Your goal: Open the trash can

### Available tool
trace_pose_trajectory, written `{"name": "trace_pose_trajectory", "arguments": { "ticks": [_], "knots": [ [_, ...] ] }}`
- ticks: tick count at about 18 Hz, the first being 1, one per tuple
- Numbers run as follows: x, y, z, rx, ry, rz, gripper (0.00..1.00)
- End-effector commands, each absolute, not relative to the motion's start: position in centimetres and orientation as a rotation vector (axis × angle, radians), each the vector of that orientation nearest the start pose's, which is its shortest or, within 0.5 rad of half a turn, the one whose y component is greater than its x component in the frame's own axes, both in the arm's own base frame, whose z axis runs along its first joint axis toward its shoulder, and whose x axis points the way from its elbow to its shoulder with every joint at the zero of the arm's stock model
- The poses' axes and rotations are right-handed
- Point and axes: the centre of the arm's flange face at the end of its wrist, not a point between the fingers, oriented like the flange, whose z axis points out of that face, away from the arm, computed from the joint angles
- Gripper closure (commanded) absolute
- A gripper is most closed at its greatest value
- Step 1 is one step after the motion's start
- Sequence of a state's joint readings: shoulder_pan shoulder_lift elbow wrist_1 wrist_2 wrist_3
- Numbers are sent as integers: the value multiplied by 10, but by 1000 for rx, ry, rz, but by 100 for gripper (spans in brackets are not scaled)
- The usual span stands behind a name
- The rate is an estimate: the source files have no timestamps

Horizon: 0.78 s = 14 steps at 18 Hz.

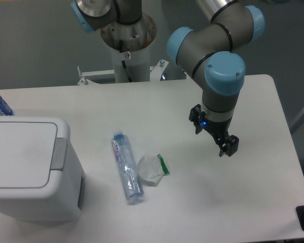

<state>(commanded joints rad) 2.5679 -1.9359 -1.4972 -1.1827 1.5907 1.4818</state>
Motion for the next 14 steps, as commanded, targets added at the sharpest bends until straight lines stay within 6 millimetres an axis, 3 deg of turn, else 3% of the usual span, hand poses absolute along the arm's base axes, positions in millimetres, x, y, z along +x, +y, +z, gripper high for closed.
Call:
{"name": "trace_pose_trajectory", "arguments": {
  "ticks": [6, 8, 14],
  "knots": [
    [-474, 447, 361, -3032, 716, 194, 0],
    [-471, 442, 351, -3037, 690, 196, 0],
    [-472, 436, 354, -3038, 585, 239, 0]
  ]
}}
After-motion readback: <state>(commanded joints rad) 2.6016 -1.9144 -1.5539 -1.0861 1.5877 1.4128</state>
